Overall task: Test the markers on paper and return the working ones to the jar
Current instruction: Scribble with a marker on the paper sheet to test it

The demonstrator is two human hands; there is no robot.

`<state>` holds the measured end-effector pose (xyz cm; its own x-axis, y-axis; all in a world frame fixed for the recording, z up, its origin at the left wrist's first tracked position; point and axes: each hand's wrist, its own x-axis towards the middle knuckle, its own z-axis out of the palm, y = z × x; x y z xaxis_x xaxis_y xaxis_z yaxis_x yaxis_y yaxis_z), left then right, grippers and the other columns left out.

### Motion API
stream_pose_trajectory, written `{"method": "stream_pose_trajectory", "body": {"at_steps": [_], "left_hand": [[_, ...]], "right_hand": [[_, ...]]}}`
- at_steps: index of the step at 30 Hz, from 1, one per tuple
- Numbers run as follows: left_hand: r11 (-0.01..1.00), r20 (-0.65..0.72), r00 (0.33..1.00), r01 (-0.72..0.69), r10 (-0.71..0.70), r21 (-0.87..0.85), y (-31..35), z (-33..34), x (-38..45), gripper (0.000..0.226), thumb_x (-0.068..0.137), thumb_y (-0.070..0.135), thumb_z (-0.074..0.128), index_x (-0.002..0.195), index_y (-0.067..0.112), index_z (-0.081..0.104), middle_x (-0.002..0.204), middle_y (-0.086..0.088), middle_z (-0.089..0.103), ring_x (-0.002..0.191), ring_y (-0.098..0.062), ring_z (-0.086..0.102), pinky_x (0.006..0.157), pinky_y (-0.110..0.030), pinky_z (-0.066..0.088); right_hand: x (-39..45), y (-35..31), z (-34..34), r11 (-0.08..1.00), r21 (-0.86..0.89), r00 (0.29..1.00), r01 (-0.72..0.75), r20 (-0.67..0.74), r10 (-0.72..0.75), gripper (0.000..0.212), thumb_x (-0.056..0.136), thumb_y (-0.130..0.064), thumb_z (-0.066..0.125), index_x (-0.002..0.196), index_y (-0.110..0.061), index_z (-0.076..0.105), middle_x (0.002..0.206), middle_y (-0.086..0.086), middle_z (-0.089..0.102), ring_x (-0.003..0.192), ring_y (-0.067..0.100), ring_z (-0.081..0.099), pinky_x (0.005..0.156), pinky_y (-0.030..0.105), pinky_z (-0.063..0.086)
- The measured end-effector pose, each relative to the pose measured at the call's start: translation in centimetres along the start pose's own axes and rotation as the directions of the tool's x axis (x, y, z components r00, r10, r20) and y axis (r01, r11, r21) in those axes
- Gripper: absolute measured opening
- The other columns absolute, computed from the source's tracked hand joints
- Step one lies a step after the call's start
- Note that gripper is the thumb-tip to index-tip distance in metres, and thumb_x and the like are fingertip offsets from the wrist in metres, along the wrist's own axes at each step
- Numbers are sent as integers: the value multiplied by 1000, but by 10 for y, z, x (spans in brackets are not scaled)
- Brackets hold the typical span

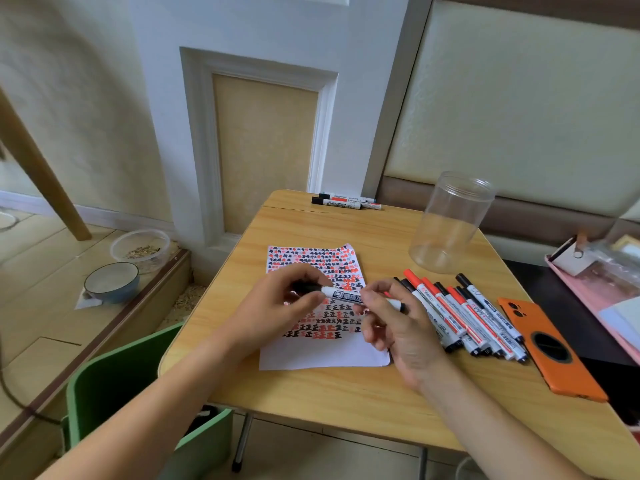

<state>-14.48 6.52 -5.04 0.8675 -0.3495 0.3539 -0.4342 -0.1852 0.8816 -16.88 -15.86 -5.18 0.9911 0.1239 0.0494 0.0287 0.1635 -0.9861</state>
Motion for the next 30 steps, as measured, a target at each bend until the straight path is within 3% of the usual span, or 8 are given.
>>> {"method": "stream_pose_trajectory", "body": {"at_steps": [4, 8, 11, 13, 15, 18, 30], "left_hand": [[1000, 26, 999, 20, -19, -16, 0, -8, 0, 9, 97, 10, 67, 106, 11, 64, 80, 7, 60, 67, -9, 56, 61, -20, 45], [997, 15, 999, 33, -34, 77, -8, -1, -1, 36, 79, 27, 87, 112, 23, 72, 104, 10, 72, 90, -8, 69, 80, -30, 57], [993, 3, 997, 76, -76, 95, -12, 0, 0, 34, 76, 38, 86, 108, 29, 77, 93, 16, 74, 80, 1, 65, 73, -28, 51], [994, 35, 995, 87, -89, 64, -15, -1, 0, 22, 81, 37, 84, 100, 29, 78, 83, 4, 74, 71, -13, 64, 67, -40, 50], [996, 43, 996, 70, -73, 55, -16, 0, 0, 14, 84, 33, 82, 95, 26, 77, 83, -1, 74, 74, -22, 66, 69, -41, 52], [997, 29, 998, 51, -53, 63, -16, 3, -2, 8, 88, 26, 80, 93, 23, 74, 81, 2, 72, 72, -11, 64, 67, -34, 50], [987, -8, 1000, -22, 23, 162, -19, 4, 1, 10, 86, 32, 78, 88, 27, 69, 72, 1, 66, 64, -7, 55, 60, -31, 44]], "right_hand": [[-4, 2, 8, 977, -206, 998, 60, 35, -53, 7, 98, -14, 66, 100, -8, 65, 75, 6, 70, 47, 16, 57, 41, 22, 40], [-6, 7, 9, 919, -382, 994, 102, 76, -79, 8, 104, -20, 58, 103, -14, 61, 67, 3, 59, 47, 10, 46, 43, 20, 35], [-6, 6, 11, 893, -425, 987, 147, 123, -104, 4, 101, -21, 64, 103, -17, 63, 83, -4, 62, 56, 3, 48, 51, 15, 38], [-6, 7, 11, 870, -462, 983, 172, 142, -119, 9, 97, -21, 70, 103, -20, 64, 97, -4, 65, 69, 1, 56, 60, 13, 40], [-5, 8, 10, 845, -499, 980, 191, 143, -138, 11, 95, -20, 72, 103, -21, 65, 101, -5, 67, 90, 6, 62, 72, 20, 47], [-4, 11, 9, 834, -518, 981, 192, 132, -144, 11, 95, -23, 72, 104, -21, 65, 103, -7, 66, 104, 10, 61, 90, 27, 49], [-5, 9, 10, 832, -516, 978, 206, 134, -159, 9, 96, -21, 71, 100, -20, 63, 102, -9, 68, 104, 7, 63, 91, 28, 49]]}}
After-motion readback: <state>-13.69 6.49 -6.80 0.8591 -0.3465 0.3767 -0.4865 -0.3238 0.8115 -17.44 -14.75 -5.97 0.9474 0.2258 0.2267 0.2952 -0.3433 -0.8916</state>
